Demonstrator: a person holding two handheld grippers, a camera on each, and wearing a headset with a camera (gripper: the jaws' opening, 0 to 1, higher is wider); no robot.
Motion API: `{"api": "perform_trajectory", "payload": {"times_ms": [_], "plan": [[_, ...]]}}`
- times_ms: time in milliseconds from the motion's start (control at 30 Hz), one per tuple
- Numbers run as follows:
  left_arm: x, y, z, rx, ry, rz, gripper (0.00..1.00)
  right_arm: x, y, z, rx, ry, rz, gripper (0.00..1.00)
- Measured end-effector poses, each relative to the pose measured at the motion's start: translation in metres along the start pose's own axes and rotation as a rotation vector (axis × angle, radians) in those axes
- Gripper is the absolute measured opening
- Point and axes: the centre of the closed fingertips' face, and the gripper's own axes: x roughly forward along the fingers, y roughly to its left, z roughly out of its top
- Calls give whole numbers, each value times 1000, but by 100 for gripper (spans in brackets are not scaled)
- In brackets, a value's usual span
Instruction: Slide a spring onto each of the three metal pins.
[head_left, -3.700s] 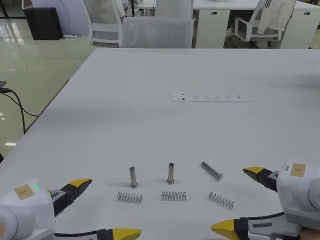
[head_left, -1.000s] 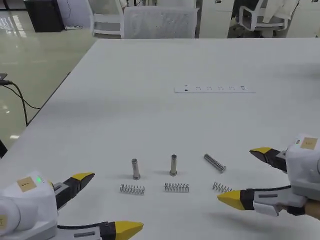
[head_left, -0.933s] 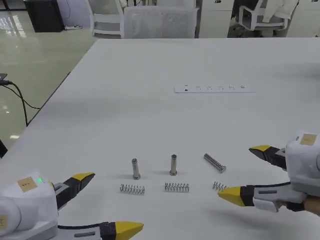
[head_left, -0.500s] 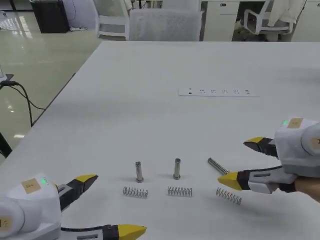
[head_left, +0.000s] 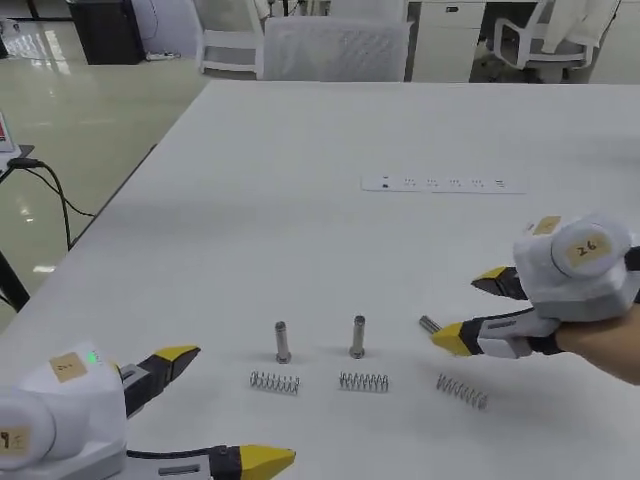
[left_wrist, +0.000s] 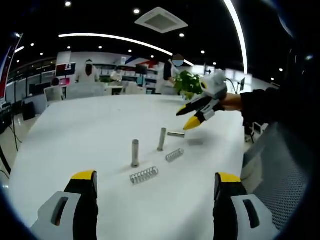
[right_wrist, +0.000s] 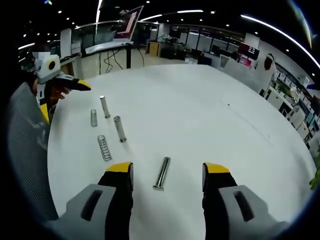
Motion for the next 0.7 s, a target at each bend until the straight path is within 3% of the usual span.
{"api": "perform_trajectory", "payload": {"times_ms": [700], "plan": [[-1, 1, -1, -2, -1, 2, 94, 35, 2, -9, 40, 130, 30, 28]]}}
